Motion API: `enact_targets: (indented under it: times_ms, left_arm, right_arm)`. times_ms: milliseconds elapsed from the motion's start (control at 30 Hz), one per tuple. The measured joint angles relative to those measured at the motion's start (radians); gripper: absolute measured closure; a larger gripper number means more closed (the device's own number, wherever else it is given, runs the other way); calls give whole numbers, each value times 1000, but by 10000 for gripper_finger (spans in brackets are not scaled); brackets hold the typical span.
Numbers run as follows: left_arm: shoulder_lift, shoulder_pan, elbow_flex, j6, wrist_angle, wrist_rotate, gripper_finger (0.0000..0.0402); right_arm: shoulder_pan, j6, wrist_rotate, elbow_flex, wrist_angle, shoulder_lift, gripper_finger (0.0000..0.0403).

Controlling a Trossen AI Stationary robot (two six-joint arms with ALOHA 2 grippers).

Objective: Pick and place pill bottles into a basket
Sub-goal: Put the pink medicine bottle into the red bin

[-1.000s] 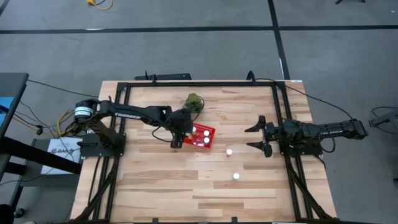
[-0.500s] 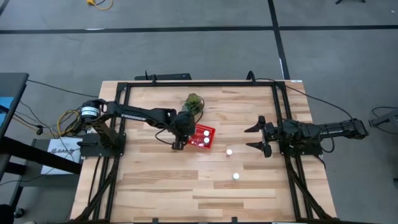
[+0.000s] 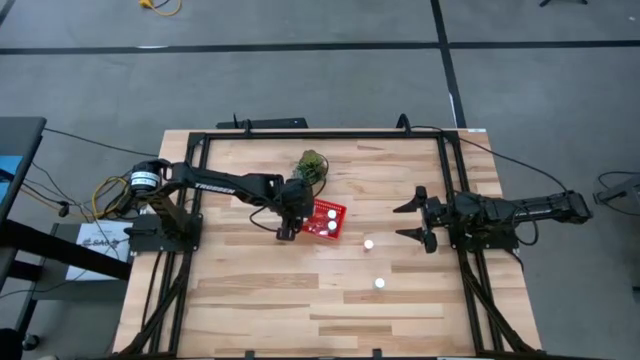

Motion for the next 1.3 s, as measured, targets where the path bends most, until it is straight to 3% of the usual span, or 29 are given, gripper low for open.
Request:
enact_targets:
  times_ms: [200,400,533,700,833,1000,1133,1300]
  left_arm:
    - [0,0,21,24,-40,-3,216]
    - [-51,-4,183,8,-231,52,203]
    - [-161,-31,237,5,-261,104,202]
    - [-385,-74,224,-22,-211,119,202]
    - [-563,-111,125,-61,-86,142,203]
    - [-771,-165,-114,-104,118,197,203]
    - [-940,-197,-323,-143,295,184,203]
    - [-1140,-208,-471,-184,350,149,203]
  right_arm:
    - [0,0,0,0,0,0,97]
    - [0,0,0,0,0,0,97]
    - [0,0,0,0,0,0,97]
    - [0,0,0,0,0,0,97]
    - [0,0,0,0,0,0,97]
    - [0,0,0,0,0,0,97]
    - [0,0,0,0,0,0,97]
    - [0,0,0,0,0,0,97]
